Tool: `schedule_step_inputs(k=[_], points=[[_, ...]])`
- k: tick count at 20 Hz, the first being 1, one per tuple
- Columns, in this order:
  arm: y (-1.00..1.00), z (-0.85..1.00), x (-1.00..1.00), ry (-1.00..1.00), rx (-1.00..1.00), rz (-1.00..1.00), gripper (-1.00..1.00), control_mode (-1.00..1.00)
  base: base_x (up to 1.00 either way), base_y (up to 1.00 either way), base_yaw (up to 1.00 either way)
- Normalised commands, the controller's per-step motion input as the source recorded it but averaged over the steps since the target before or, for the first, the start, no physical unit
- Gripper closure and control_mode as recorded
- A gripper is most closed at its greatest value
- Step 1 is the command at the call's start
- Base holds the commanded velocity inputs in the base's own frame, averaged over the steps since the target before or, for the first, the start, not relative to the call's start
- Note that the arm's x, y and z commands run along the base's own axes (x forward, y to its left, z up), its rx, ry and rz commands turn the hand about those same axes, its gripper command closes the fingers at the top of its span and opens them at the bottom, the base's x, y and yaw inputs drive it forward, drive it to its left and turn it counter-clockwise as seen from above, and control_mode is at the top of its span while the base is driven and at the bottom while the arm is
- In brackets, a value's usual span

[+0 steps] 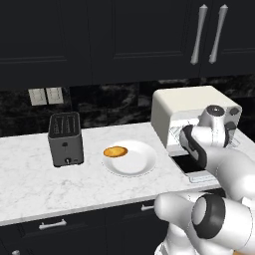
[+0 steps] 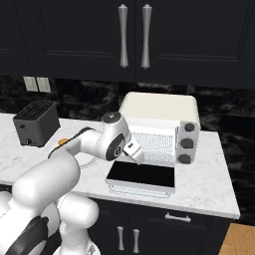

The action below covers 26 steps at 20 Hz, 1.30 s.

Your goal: Pick up the kebab skewer and baguette bread, and place them inside the toaster oven. Close the toaster oven door and start by setting the timer.

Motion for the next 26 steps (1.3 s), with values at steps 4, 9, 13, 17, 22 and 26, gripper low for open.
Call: schedule_step_inputs(k=[4,9,13,17,22,26], points=[[0.0,-0.06,0.0,0.0,-0.02,-0.06,-1.0,-1.0,0.0,0.0,0.0],[0.0,0.0,0.0,0.0,-0.01,-0.04,-1.0,-1.0,0.0,0.0,0.0],[0.0,0.04,0.0,0.0,0.0,-0.01,-1.0,-1.0,0.0,0.0,0.0],[0.03,0.44,-0.16,-0.06,0.0,0.0,-1.0,-1.0,0.0,0.0,0.0],[0.01,0.49,-0.31,-0.07,0.0,0.0,-1.0,-1.0,0.0,0.0,0.0],[0.51,0.22,-0.83,-0.01,-0.04,0.01,-1.0,-1.0,0.0,0.0,0.0]])
